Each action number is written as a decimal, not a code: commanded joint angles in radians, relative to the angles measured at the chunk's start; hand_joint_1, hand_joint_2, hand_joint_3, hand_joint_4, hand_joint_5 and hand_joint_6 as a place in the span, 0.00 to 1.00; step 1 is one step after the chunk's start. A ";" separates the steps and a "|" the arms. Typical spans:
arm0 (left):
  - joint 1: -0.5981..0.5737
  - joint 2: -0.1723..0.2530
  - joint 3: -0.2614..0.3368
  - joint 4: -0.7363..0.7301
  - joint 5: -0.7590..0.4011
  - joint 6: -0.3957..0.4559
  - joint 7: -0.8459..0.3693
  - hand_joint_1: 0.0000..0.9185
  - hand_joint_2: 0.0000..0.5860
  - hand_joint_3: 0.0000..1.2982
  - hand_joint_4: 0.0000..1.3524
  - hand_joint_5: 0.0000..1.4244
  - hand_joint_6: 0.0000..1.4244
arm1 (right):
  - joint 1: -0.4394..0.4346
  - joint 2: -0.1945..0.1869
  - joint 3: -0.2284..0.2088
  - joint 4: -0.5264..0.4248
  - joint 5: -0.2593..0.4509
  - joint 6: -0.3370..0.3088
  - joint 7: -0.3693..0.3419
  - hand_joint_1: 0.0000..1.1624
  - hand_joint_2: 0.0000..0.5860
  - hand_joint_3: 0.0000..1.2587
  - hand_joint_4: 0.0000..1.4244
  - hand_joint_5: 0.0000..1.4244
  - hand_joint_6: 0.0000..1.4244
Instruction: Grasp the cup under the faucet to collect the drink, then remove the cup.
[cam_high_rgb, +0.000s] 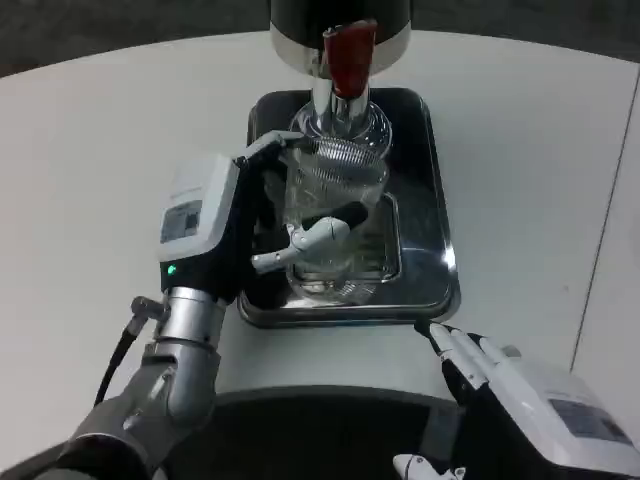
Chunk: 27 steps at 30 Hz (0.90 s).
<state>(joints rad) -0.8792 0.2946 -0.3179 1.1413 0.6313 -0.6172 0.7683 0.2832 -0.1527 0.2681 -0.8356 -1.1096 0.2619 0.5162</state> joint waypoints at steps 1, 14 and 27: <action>0.032 0.016 -0.004 0.018 -0.013 -0.010 -0.036 0.27 0.63 0.45 0.46 0.71 0.91 | 0.009 0.010 0.000 -0.008 0.006 -0.014 -0.010 0.28 0.65 0.00 0.00 0.00 0.00; 0.021 0.039 -0.052 0.056 0.004 0.012 -0.046 0.26 0.58 0.45 0.45 0.70 0.90 | 0.009 0.024 0.003 -0.005 0.006 -0.018 -0.018 0.27 0.65 0.00 0.00 0.00 0.00; -0.041 0.001 -0.111 0.099 0.005 0.082 -0.043 0.20 0.53 0.44 0.41 0.69 0.91 | 0.038 0.031 -0.006 -0.021 0.015 -0.021 -0.030 0.27 0.65 0.00 0.00 0.00 0.00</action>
<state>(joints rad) -0.9426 0.3047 -0.4076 1.2076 0.6053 -0.5691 0.7601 0.3055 -0.1268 0.2691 -0.8356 -1.1027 0.2515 0.4982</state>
